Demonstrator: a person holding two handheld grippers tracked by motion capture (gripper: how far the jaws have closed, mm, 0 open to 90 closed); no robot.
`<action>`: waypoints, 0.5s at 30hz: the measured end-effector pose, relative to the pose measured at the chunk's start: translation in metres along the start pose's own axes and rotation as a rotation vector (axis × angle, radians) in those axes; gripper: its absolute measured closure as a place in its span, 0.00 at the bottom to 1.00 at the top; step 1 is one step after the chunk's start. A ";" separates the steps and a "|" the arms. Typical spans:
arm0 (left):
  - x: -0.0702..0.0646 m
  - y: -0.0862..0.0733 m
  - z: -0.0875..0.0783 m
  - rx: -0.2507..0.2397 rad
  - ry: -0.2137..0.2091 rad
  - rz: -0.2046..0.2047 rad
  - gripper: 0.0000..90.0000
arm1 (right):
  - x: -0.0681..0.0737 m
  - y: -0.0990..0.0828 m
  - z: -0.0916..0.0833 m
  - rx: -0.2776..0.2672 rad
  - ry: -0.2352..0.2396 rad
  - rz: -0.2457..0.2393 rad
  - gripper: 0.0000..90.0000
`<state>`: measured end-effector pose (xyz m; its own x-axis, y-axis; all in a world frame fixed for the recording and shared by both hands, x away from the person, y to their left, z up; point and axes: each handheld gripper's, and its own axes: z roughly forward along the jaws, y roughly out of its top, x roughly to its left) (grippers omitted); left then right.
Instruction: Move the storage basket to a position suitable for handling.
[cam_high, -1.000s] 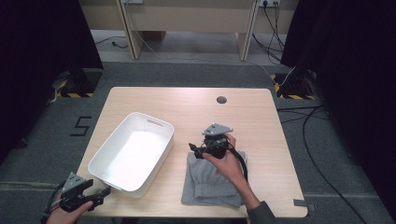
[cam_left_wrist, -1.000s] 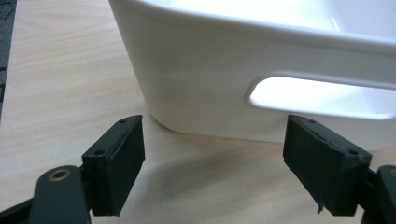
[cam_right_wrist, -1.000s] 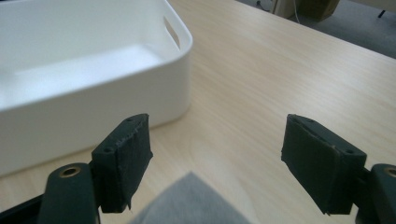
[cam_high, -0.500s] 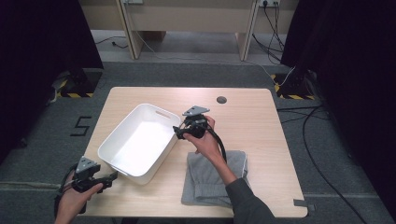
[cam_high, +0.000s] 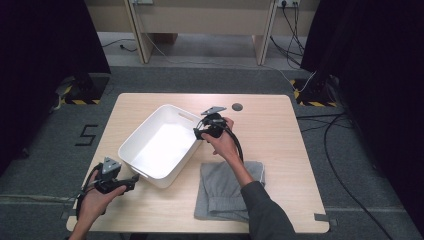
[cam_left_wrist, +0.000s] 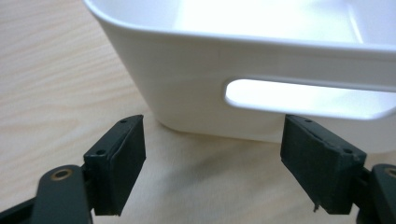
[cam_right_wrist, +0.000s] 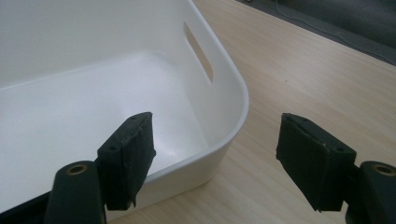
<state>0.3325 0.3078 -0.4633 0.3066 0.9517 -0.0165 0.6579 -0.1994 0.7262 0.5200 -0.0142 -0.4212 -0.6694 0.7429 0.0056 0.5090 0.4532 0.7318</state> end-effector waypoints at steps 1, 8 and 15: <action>-0.002 0.003 0.003 0.001 0.002 0.002 0.25 | -0.003 -0.003 -0.004 0.000 -0.006 -0.004 0.31; -0.013 0.024 0.025 0.000 -0.002 0.013 0.25 | -0.022 -0.027 -0.032 0.001 -0.019 0.004 0.31; -0.038 0.048 0.035 -0.016 -0.024 0.055 0.26 | -0.027 -0.052 -0.057 -0.021 -0.058 0.022 0.26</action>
<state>0.3762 0.2538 -0.4518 0.3588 0.9334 0.0076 0.6284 -0.2476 0.7374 0.4811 -0.0859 -0.4207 -0.6256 0.7800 -0.0169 0.5112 0.4262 0.7463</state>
